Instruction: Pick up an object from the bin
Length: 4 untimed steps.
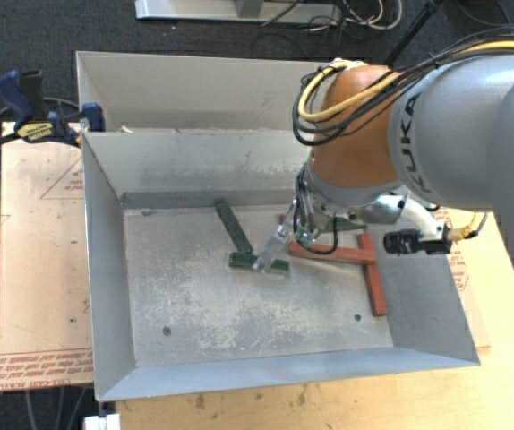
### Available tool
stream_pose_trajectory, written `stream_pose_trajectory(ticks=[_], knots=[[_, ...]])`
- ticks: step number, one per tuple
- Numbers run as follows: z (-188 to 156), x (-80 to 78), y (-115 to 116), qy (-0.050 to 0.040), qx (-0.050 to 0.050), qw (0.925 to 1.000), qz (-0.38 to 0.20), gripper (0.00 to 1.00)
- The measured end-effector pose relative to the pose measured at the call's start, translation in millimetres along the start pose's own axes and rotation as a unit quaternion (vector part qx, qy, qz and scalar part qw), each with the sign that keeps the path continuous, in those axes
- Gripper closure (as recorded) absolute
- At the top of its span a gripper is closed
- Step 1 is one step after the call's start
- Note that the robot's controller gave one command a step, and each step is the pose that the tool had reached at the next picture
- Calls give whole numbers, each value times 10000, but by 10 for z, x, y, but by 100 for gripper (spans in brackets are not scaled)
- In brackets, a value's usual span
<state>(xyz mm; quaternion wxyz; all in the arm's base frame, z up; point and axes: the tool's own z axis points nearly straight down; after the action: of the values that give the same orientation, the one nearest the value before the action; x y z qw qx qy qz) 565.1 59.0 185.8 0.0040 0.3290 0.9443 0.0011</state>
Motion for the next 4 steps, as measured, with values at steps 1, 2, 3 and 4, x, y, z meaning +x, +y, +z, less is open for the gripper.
stream_pose_trajectory(ticks=[1, 2, 3, 4], knots=[[1190, -481, 601, 47, 12, 9998, 212, 0], [1100, -516, 621, -15, -36, 9998, 213, 100], [-83, -665, 455, -9, -14, 9986, 520, 100], [-29, -646, 446, 23, 20, 9987, 517, 0]])
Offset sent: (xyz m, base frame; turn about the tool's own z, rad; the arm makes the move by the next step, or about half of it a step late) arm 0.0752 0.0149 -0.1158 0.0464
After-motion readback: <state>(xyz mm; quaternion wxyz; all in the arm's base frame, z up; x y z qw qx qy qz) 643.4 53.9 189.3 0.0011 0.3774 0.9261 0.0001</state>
